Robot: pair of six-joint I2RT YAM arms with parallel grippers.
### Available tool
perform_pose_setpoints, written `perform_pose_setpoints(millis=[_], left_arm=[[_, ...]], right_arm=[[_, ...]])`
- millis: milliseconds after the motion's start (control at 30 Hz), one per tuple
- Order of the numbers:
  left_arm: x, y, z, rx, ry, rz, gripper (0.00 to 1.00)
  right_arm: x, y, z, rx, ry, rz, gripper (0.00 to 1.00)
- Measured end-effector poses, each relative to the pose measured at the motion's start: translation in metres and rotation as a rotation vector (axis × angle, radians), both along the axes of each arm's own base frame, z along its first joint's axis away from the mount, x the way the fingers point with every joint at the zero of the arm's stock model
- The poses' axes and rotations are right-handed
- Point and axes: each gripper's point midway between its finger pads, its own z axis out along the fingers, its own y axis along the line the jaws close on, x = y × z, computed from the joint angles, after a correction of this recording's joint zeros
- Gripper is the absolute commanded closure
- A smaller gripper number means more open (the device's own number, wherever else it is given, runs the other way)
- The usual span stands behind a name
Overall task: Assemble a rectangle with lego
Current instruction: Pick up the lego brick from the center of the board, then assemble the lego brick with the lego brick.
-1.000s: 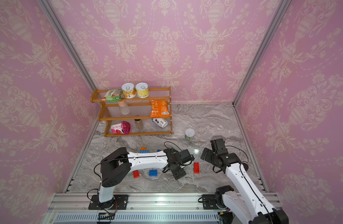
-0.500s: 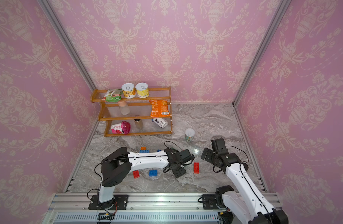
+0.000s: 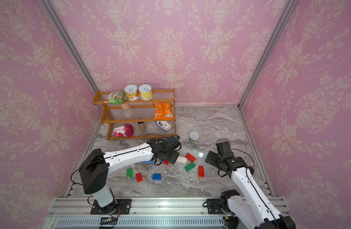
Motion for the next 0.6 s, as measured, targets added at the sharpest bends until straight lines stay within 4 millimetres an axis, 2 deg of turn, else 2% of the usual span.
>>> perform_pose_setpoints(millis=[133, 333, 433, 600], left_arm=[[0.019, 0.038, 0.008, -0.012, -0.026, 0.174, 1.0], [0.035, 0.086, -0.01, 0.019, 0.002, 0.369, 1.0], [0.04, 0.104, -0.014, 0.031, 0.011, 0.431, 1.0], [0.047, 0.119, -0.015, 0.037, 0.015, 0.486, 1.0]], right_arm=[[0.002, 0.01, -0.002, -0.001, 0.001, 0.041, 0.0], [0.008, 0.04, -0.007, -0.048, 0.021, 0.159, 0.0], [0.015, 0.055, -0.006, -0.062, 0.009, 0.198, 0.0], [0.022, 0.065, -0.005, -0.073, -0.008, 0.211, 0.0]])
